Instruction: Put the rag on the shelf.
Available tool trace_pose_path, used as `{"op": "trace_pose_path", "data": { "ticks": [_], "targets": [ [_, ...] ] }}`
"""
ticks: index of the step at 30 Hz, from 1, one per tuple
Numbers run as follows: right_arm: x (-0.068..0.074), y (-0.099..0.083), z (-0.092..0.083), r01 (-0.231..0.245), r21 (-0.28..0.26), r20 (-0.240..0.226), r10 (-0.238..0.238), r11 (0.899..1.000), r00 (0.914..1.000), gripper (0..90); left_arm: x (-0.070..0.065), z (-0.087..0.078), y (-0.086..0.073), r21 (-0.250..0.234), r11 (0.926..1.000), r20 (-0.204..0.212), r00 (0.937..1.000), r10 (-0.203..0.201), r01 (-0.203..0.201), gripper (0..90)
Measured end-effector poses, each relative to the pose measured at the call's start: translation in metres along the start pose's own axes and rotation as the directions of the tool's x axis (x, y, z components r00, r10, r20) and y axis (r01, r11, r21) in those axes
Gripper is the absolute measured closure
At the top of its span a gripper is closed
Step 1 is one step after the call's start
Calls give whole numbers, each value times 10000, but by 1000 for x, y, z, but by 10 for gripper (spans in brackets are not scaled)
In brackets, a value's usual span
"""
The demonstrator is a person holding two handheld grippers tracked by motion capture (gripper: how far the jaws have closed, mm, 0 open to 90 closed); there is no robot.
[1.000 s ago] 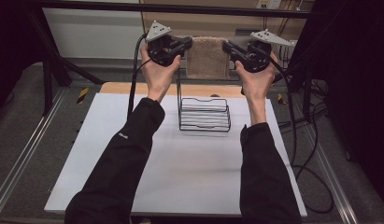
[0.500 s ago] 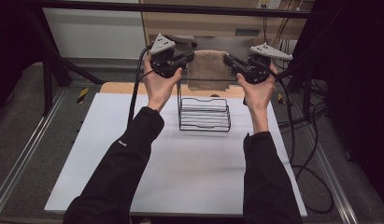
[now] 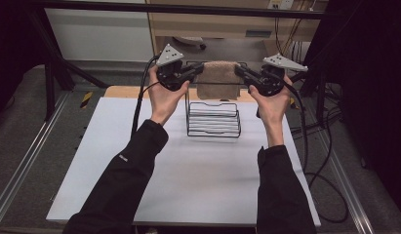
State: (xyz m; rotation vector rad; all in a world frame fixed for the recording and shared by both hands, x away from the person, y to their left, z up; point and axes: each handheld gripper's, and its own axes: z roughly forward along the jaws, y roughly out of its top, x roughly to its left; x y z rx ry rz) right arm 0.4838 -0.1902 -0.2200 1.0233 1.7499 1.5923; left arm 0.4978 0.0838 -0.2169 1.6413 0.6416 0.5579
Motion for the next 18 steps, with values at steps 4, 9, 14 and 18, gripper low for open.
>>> {"op": "trace_pose_path", "data": {
  "ticks": [4, 9, 14, 18],
  "targets": [
    [1, -3, -2, 88, 105, -12, -88, 9999, 10000, 834, -1, -2, -5, 138, 9999, 121, 9999, -28, 26, 859],
    [3, -6, -5, 203, 175, -112, -201, 9996, 9997, 833, -4, -7, -9, 203, 9998, 279, 9996, -34, 29, 859],
    [5, -9, -9, 260, 374, -161, -254, 9990, 9995, 831, -8, -9, -13, 456, 9990, 448, 9990, -52, 32, 855],
    [6, -14, -11, 203, 548, -172, -193, 9983, 9997, 831, -11, -11, -17, 632, 9980, 521, 9986, -19, -14, 849]
  ]
}}
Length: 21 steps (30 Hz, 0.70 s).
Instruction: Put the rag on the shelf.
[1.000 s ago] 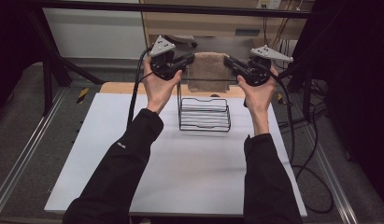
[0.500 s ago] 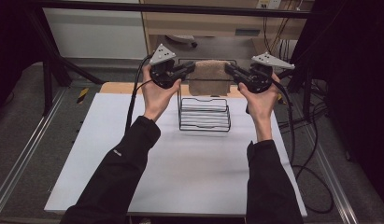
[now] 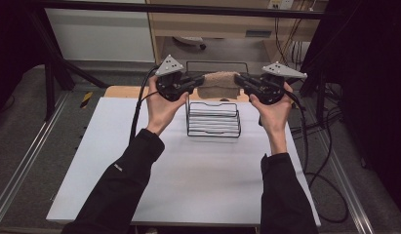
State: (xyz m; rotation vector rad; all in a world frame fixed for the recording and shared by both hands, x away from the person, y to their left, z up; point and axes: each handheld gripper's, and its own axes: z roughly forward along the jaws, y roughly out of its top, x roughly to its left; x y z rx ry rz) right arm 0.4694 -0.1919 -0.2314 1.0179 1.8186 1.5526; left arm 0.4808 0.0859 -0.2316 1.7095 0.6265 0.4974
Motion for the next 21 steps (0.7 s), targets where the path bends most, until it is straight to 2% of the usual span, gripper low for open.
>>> {"op": "trace_pose_path", "data": {
  "ticks": [11, 14, 21],
  "targets": [
    [1, -8, -2, -70, 265, -108, 73, 9996, 9999, 830, -3, -2, -3, 345, 9993, 68, 9999, -119, 116, 828],
    [1, -9, -3, -42, 273, -135, 46, 9996, 9999, 830, -3, -6, 2, 351, 9992, 131, 9997, -202, 197, 805],
    [2, -11, -2, -8, 301, -178, 13, 9995, 9998, 831, 1, -13, 24, -146, 9982, 72, 9983, -581, 582, 754]
  ]
}}
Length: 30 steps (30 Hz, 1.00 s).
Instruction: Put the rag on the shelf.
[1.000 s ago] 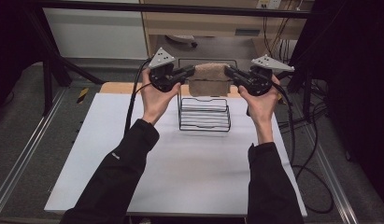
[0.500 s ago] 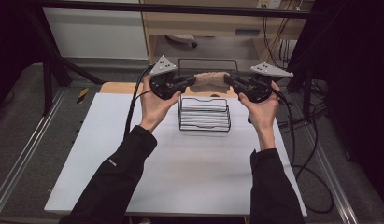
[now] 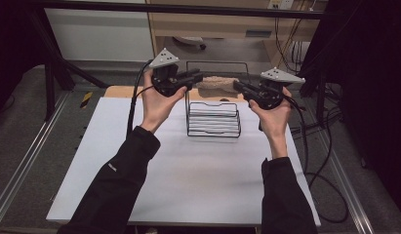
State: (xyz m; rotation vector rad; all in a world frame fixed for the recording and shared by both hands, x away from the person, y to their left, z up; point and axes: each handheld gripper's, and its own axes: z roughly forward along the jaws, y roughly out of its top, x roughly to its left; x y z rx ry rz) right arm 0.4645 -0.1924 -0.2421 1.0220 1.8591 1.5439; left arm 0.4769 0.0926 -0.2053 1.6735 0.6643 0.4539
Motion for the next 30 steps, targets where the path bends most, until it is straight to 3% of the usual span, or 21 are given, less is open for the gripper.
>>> {"op": "trace_pose_path", "data": {
  "ticks": [4, 9, 12, 17, 21, 30],
  "targets": [
    [0, -2, -1, 29, -17, -42, -29, 10000, 10000, 829, 2, 8, 4, 287, 9993, -194, 9996, -219, 225, 797],
    [-1, -3, -1, 47, 33, -109, -47, 10000, 9999, 826, 1, 20, -4, 1055, 9941, -8, 9997, -239, 239, 892],
    [-1, -4, -2, 78, 62, -155, -77, 10000, 9999, 821, 0, 22, -9, 1346, 9906, 85, 9996, -261, 247, 898],
    [0, -6, -3, 186, 115, -184, -184, 9998, 9997, 793, -3, 22, -15, 1563, 9877, 188, 9998, -107, 76, 899],
    [1, -6, -5, 307, 112, -200, -305, 9995, 9993, 719, -3, 22, -18, 1650, 9863, 147, 9999, -26, 1, 899],
    [6, 1, -18, 342, -433, -453, -362, 9985, 9983, 604, -3, 23, -23, 1792, 9837, 143, 9998, 124, -147, 899]
  ]
}}
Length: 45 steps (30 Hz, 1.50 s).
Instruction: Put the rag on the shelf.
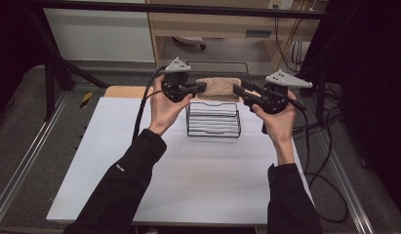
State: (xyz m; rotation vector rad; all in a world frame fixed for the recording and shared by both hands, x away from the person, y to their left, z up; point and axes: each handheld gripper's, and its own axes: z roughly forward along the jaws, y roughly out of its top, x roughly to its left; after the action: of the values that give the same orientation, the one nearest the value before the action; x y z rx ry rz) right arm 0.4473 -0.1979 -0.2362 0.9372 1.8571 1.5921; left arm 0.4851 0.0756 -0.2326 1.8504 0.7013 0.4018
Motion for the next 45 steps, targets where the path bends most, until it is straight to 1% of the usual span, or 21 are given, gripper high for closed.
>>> {"op": "trace_pose_path", "data": {
  "ticks": [1, 2, 4, 6, 8, 10, 12, 17, 23, 27, 31, 36, 39, 42, 45],
  "targets": [
    [1, 1, 0, -12, -13, 0, 12, 10000, 10000, 609, 0, 0, -1, 9, 10000, -2, 10000, 19, -19, 899],
    [2, 2, 1, -16, -19, -4, 16, 10000, 10000, 645, 0, 0, -2, 48, 10000, -6, 10000, 49, -49, 899],
    [3, 3, 3, -77, 182, -122, 80, 9998, 9999, 729, 0, 1, -5, 69, 9999, 4, 10000, 93, -93, 899],
    [4, 0, 7, -48, 553, -46, 51, 9985, 10000, 800, 0, 1, -8, 97, 9998, 19, 9999, 171, -171, 899],
    [5, -6, 12, -147, 875, 24, 146, 9961, 9999, 856, 0, 0, -10, 162, 9994, 7, 9995, 308, -308, 899],
    [3, -12, 15, -366, 1141, 104, 357, 9928, 9993, 892, 0, 0, -13, 165, 9992, 46, 9994, 352, -353, 898],
    [1, -17, 17, -602, 1270, 208, 580, 9901, 9981, 900, 0, 1, -15, 230, 9989, 61, 9992, 401, -402, 898],
    [-5, -28, 19, -748, 1427, 478, 686, 9869, 9965, 900, 1, 4, -20, 318, 9988, 9, 9993, 377, -378, 897],
    [-9, -33, 22, -811, 1377, 655, 726, 9871, 9952, 899, 3, 11, -23, 376, 9989, -108, 9995, 300, -296, 898],
    [-9, -33, 23, -820, 1324, 644, 740, 9878, 9952, 889, 4, 13, -23, 354, 9990, -125, 9996, 259, -255, 897],
    [-8, -33, 20, -792, 1242, 566, 727, 9891, 9958, 852, 4, 10, -23, 325, 9991, -59, 9996, 264, -262, 888],
    [-6, -32, 13, -790, 1103, 338, 757, 9908, 9966, 792, 2, 2, -22, 199, 9993, 26, 9995, 302, -302, 835],
    [-5, -31, 10, -692, 1090, 276, 666, 9916, 9974, 737, 0, -2, -22, 244, 9993, 79, 9996, 268, -270, 762],
    [-4, -30, 6, -715, 981, 163, 702, 9926, 9974, 683, -1, -8, -23, 264, 9992, 74, 9995, 298, -300, 694],
    [-2, -30, 1, -695, 1001, 58, 693, 9925, 9976, 608, -1, -14, -26, 245, 9995, 174, 9997, 190, -194, 592]
  ]
}}
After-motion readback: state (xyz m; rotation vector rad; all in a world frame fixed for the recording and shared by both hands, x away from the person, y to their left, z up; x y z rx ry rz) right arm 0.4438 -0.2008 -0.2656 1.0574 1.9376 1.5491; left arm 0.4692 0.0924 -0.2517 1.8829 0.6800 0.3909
